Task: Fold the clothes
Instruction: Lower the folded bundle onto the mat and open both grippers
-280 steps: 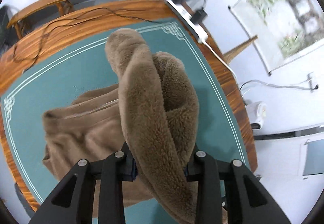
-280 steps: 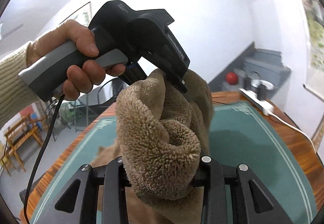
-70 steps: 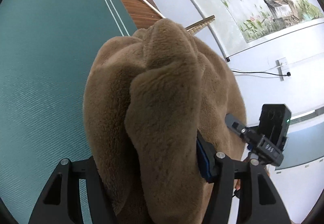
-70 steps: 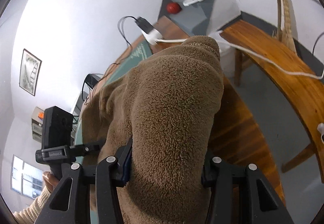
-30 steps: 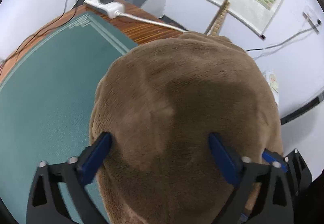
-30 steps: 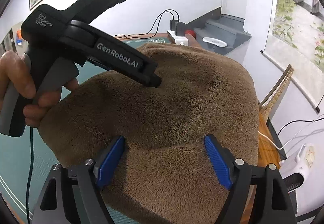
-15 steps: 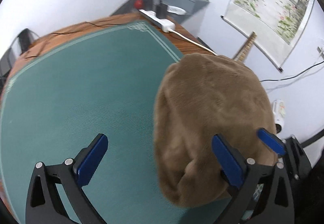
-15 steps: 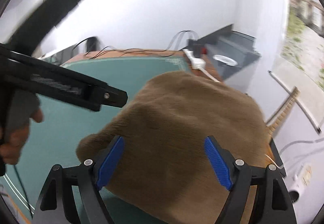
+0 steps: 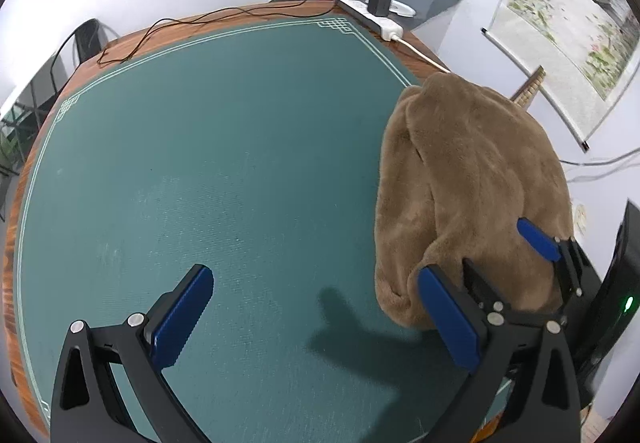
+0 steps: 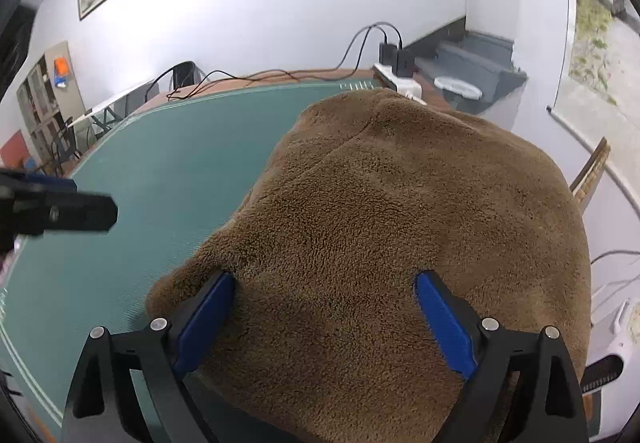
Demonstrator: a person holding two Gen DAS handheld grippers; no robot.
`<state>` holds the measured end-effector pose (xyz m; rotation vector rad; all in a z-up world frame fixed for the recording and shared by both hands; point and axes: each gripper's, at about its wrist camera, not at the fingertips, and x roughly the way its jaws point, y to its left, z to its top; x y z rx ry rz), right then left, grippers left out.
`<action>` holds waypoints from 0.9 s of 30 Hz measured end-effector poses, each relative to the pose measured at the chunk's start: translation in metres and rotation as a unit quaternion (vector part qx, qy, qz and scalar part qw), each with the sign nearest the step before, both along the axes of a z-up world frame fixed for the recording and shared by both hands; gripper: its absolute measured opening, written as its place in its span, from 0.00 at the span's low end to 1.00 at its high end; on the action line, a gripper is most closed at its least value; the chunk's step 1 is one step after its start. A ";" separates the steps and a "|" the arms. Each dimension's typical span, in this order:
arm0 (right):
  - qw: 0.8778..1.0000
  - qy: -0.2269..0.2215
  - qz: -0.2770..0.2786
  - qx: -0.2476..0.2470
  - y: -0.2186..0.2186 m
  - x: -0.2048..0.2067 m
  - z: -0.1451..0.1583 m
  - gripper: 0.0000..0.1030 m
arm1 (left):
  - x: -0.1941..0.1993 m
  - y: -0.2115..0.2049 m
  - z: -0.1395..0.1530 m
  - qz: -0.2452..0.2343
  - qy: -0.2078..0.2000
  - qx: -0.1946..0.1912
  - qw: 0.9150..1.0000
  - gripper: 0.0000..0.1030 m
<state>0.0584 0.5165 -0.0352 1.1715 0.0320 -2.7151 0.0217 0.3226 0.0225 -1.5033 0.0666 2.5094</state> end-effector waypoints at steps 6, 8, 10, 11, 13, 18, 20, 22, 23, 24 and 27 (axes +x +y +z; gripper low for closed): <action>0.995 -0.018 -0.088 -0.034 0.019 0.038 0.036 0.98 | 0.008 0.019 0.021 -0.066 0.015 0.008 0.998 1.00; 0.992 -0.019 -0.124 -0.028 0.024 0.061 0.044 0.99 | 0.014 0.027 0.028 -0.085 0.021 0.016 0.996 1.00; 0.988 -0.018 -0.152 -0.025 0.027 0.080 0.053 0.99 | 0.022 0.036 0.036 -0.107 0.027 0.023 0.994 1.00; 0.986 -0.020 -0.165 -0.020 0.028 0.087 0.058 0.99 | 0.026 0.042 0.038 -0.118 0.028 0.024 0.992 1.00; 0.981 -0.021 -0.194 -0.011 0.030 0.101 0.068 0.99 | 0.035 0.053 0.045 -0.143 0.031 0.030 0.989 1.00; 0.967 -0.006 -0.254 0.018 0.030 0.132 0.096 0.99 | 0.059 0.075 0.068 -0.183 0.062 0.030 0.981 1.00; 0.963 -0.001 -0.268 0.029 0.029 0.138 0.104 0.99 | 0.066 0.080 0.075 -0.189 0.072 0.027 0.979 1.00; 0.961 0.004 -0.275 0.035 0.029 0.144 0.109 0.99 | 0.073 0.082 0.083 -0.194 0.086 0.027 0.977 1.00; 0.960 0.007 -0.278 0.037 0.028 0.146 0.111 0.99 | 0.076 0.082 0.087 -0.195 0.091 0.028 0.976 1.00; 0.959 0.010 -0.281 0.039 0.028 0.149 0.113 0.99 | 0.078 0.083 0.090 -0.196 0.095 0.029 0.976 1.00; 0.958 0.017 -0.284 0.047 0.025 0.150 0.116 0.99 | 0.079 0.082 0.096 -0.193 0.101 0.031 0.975 1.00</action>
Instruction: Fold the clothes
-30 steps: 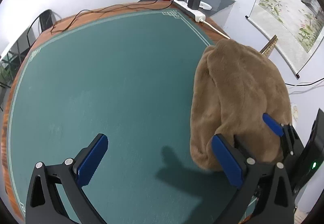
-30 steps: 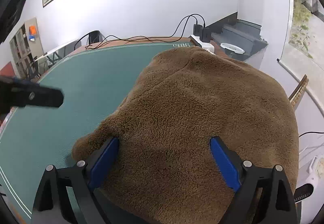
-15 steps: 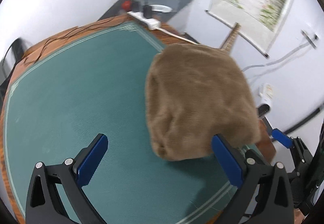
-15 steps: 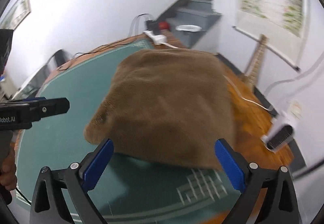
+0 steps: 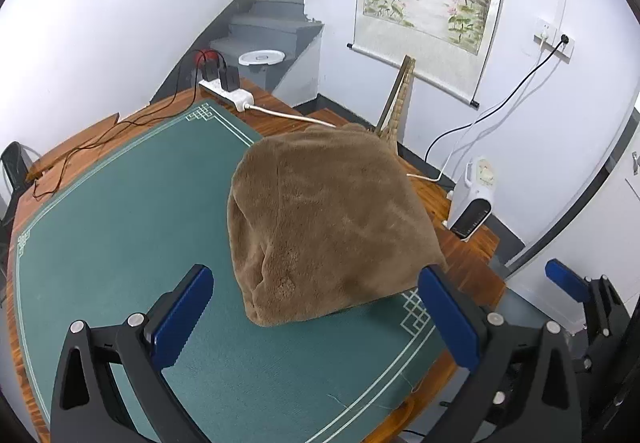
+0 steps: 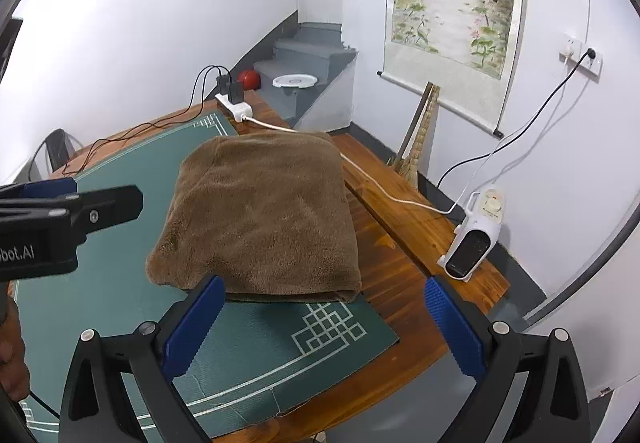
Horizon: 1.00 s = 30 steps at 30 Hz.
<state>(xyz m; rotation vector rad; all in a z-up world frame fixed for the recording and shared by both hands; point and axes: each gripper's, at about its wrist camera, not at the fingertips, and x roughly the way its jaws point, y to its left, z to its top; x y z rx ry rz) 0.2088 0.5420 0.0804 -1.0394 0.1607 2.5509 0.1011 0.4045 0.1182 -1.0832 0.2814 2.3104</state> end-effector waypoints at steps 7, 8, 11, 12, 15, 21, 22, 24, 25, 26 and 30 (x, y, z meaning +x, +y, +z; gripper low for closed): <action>1.000 0.005 0.007 -0.005 0.000 -0.005 0.000 0.99 | -0.001 -0.006 -0.001 0.016 0.003 -0.004 1.000 1.00; 1.000 0.005 0.010 -0.006 -0.001 -0.006 0.000 0.99 | -0.002 -0.007 -0.001 0.018 0.003 -0.003 1.000 1.00; 1.000 0.008 0.019 -0.009 -0.003 -0.013 0.000 0.99 | -0.002 -0.010 -0.001 0.026 0.007 -0.006 1.000 1.00; 1.000 0.010 0.023 -0.009 -0.005 -0.015 0.000 0.99 | -0.002 -0.011 0.000 0.030 0.011 -0.007 0.999 1.00; 0.999 0.013 0.033 -0.002 -0.010 -0.021 0.003 0.99 | -0.004 -0.017 0.001 0.044 0.018 -0.008 0.999 1.00; 0.999 0.020 0.033 0.011 -0.015 -0.030 0.011 0.99 | -0.009 -0.029 0.004 0.072 0.025 -0.006 0.997 1.00; 0.999 0.022 0.034 0.013 -0.016 -0.031 0.012 0.99 | -0.009 -0.031 0.005 0.073 0.024 -0.003 0.997 1.00; 0.999 0.025 0.038 0.016 -0.018 -0.033 0.014 0.99 | -0.010 -0.033 0.006 0.073 0.022 0.000 0.997 1.00; 0.999 0.026 0.040 0.017 -0.019 -0.033 0.014 0.99 | -0.010 -0.033 0.006 0.074 0.022 0.000 0.997 1.00; 0.999 0.025 0.042 0.017 -0.020 -0.034 0.013 0.99 | -0.010 -0.033 0.006 0.074 0.023 -0.001 0.997 1.00; 0.999 0.011 0.048 0.013 -0.022 -0.037 0.004 0.99 | -0.008 -0.030 0.002 0.063 0.019 -0.002 0.998 1.00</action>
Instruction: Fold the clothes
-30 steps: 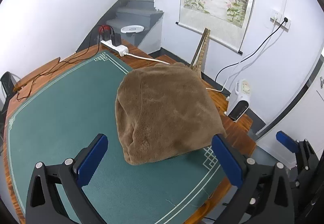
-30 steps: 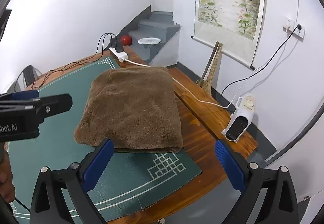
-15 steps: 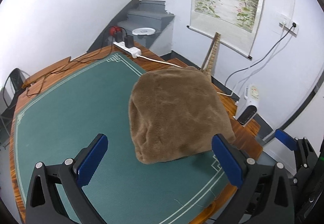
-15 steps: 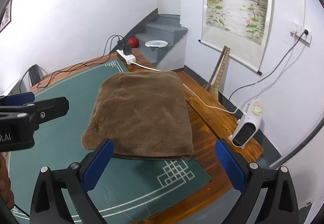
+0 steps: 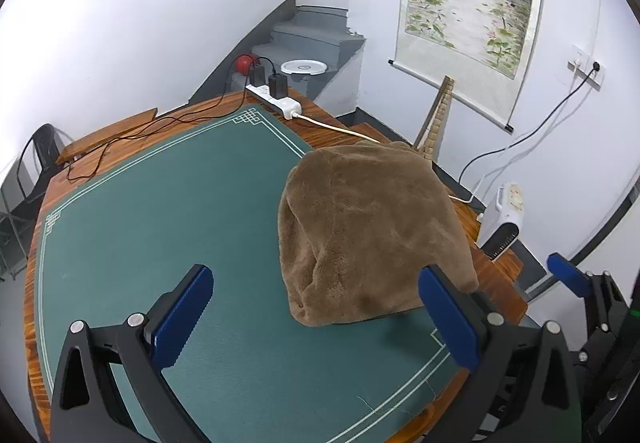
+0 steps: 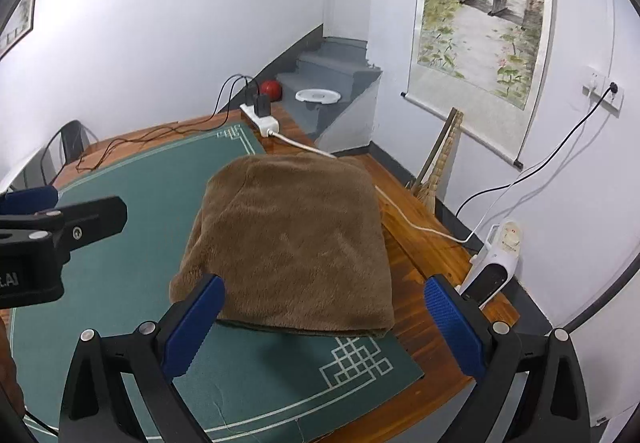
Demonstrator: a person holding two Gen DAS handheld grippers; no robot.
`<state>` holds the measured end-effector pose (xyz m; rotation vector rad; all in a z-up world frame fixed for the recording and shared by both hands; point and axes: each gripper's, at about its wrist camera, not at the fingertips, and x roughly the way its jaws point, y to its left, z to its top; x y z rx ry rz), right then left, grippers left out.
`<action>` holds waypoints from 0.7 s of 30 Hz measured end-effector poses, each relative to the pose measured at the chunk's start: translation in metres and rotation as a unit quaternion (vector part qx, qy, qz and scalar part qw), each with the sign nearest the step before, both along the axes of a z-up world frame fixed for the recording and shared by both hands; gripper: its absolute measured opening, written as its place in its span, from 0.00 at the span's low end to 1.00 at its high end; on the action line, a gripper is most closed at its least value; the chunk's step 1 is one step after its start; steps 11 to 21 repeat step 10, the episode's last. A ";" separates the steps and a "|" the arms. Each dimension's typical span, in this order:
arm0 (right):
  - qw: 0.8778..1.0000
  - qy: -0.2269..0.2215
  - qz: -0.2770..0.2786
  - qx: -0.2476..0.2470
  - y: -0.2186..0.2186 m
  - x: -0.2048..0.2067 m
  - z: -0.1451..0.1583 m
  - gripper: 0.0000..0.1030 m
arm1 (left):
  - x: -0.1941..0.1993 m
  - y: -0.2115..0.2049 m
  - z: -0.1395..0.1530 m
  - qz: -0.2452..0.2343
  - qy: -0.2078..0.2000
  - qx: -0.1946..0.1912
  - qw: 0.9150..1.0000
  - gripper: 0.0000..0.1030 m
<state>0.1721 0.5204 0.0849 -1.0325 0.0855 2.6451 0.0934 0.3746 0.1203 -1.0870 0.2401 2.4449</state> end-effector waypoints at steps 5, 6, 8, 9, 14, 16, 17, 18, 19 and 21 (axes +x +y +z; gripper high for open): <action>1.000 -0.011 -0.001 -0.006 0.003 0.001 -0.009 0.99 | 0.006 0.008 -0.006 -0.019 0.005 -0.002 1.000 1.00; 1.000 -0.012 -0.003 -0.007 0.004 0.002 -0.010 0.99 | 0.007 0.010 -0.007 -0.023 0.003 -0.004 1.000 1.00; 1.000 -0.015 -0.007 -0.010 0.006 0.004 -0.012 0.99 | 0.008 0.013 -0.009 -0.027 0.000 -0.007 1.000 1.00; 1.000 -0.016 -0.010 -0.012 0.008 0.005 -0.013 0.99 | 0.008 0.014 -0.009 -0.028 0.000 -0.009 1.000 1.00; 1.000 -0.017 -0.012 -0.014 0.009 0.005 -0.014 0.99 | 0.008 0.016 -0.010 -0.028 -0.001 -0.012 1.000 1.00; 1.000 -0.017 -0.012 -0.014 0.009 0.005 -0.014 0.99 | 0.008 0.016 -0.010 -0.028 -0.001 -0.012 1.000 1.00; 1.000 -0.017 -0.012 -0.014 0.009 0.005 -0.014 0.99 | 0.008 0.016 -0.010 -0.028 -0.001 -0.012 1.000 1.00; 1.000 -0.017 -0.012 -0.014 0.009 0.005 -0.014 0.99 | 0.008 0.016 -0.010 -0.028 -0.001 -0.012 1.000 1.00; 1.000 -0.017 -0.012 -0.014 0.009 0.005 -0.014 0.99 | 0.008 0.016 -0.010 -0.028 -0.001 -0.012 1.000 1.00; 1.000 -0.017 -0.012 -0.014 0.009 0.005 -0.014 0.99 | 0.008 0.016 -0.010 -0.028 -0.001 -0.012 1.000 1.00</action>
